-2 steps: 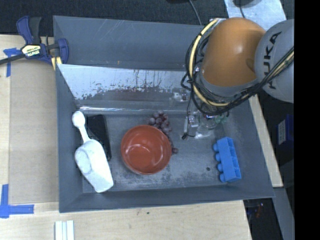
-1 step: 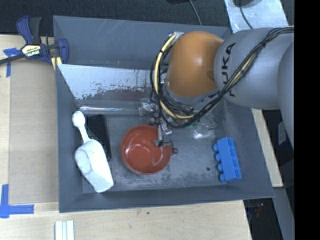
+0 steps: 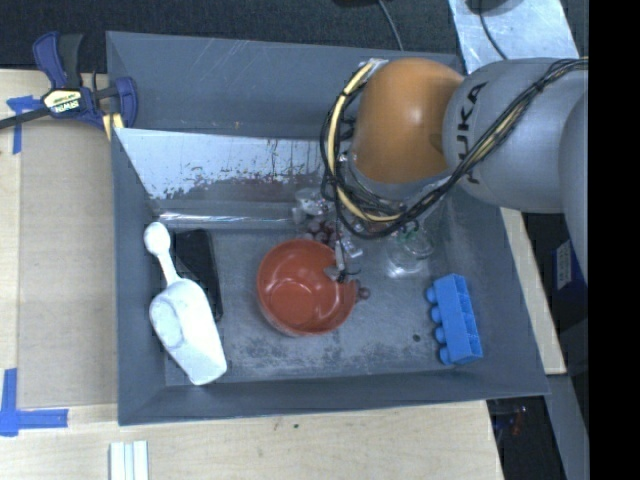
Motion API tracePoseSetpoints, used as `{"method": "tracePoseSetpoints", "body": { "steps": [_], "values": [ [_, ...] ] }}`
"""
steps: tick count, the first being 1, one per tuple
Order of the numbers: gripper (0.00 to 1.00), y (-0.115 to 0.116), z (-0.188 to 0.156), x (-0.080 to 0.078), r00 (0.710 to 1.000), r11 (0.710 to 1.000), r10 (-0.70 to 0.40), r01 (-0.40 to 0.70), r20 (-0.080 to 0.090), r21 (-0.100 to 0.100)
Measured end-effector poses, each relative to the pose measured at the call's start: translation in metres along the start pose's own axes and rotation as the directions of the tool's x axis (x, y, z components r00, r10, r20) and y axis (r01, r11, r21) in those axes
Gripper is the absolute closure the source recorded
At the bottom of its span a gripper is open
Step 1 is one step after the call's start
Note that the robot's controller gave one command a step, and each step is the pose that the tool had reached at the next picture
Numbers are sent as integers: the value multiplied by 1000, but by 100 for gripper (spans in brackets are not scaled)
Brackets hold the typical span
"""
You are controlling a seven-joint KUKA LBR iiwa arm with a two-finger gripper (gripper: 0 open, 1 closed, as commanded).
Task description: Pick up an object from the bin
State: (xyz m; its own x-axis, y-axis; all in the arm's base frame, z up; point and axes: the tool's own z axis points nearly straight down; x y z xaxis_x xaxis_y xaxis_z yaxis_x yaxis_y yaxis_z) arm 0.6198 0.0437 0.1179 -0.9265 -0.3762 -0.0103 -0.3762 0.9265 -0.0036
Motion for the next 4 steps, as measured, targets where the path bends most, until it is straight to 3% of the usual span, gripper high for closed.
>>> {"method": "tracePoseSetpoints", "body": {
  "steps": [1,2,3,4],
  "values": [
    [0,29,47,-8,984,984,-179,179,-4,-10],
    [100,11,-24,11,1000,1000,-11,11,3,0],
    [100,11,-24,11,1000,1000,-10,10,3,0],
    [100,-7,-138,5,1000,1000,-28,28,9,3]
  ]
}}
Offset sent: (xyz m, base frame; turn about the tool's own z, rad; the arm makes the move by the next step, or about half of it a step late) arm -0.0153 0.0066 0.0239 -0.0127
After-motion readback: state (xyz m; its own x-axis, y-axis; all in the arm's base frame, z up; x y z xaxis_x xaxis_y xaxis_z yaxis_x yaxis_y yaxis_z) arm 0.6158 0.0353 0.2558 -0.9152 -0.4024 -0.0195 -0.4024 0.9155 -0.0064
